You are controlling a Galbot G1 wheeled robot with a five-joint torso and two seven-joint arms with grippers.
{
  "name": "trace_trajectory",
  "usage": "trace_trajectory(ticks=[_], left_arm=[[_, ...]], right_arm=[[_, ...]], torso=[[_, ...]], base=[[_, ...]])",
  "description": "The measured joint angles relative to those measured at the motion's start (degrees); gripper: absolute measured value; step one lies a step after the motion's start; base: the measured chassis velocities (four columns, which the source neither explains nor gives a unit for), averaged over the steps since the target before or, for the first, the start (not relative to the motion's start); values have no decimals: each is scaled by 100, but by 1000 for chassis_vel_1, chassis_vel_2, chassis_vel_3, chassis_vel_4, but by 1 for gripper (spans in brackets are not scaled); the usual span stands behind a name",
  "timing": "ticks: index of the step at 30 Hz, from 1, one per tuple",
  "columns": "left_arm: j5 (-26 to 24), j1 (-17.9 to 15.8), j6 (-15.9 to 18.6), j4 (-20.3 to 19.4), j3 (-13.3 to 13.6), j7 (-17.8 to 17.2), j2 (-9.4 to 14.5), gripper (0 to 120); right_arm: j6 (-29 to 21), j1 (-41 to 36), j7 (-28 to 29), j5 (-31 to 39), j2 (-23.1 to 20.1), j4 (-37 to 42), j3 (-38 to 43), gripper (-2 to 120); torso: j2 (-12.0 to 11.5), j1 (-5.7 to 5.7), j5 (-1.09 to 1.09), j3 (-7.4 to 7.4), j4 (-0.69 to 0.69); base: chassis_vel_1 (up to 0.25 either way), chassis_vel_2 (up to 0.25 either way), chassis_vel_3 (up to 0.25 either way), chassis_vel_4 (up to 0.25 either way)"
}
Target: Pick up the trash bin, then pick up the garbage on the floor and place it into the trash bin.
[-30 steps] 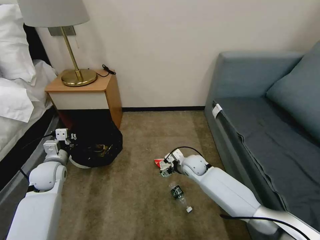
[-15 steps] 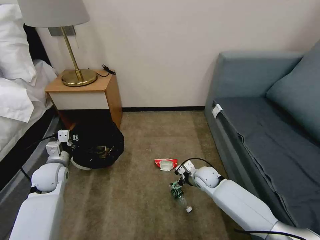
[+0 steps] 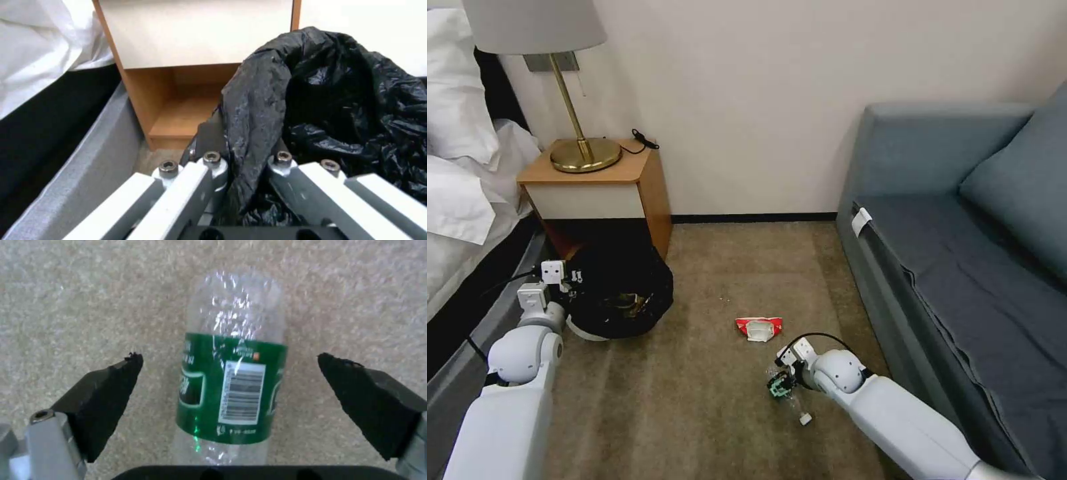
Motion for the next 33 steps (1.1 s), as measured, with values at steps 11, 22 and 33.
trace_trajectory(ticks=[11, 22, 33], left_arm=[[-4, -28, 42, -3, 26, 1, -13, 4], [-16, -27, 65, -38, 34, 1, 13, 4], [-102, 3, 126, -103, 86, -1, 15, 4]], right_arm=[[3, -134, -91, -99, -44, -103, 103, 100], [24, -160, -201, -210, 169, -307, 129, 85], [44, -102, -232, -324, 313, -348, 109, 44]], torso=[[0, 0, 0, 0, 0], [-1, 0, 0, 0, 0], [-1, 0, 0, 0, 0]], base=[[0, 0, 0, 0], [0, 0, 0, 0], [0, 0, 0, 0]])
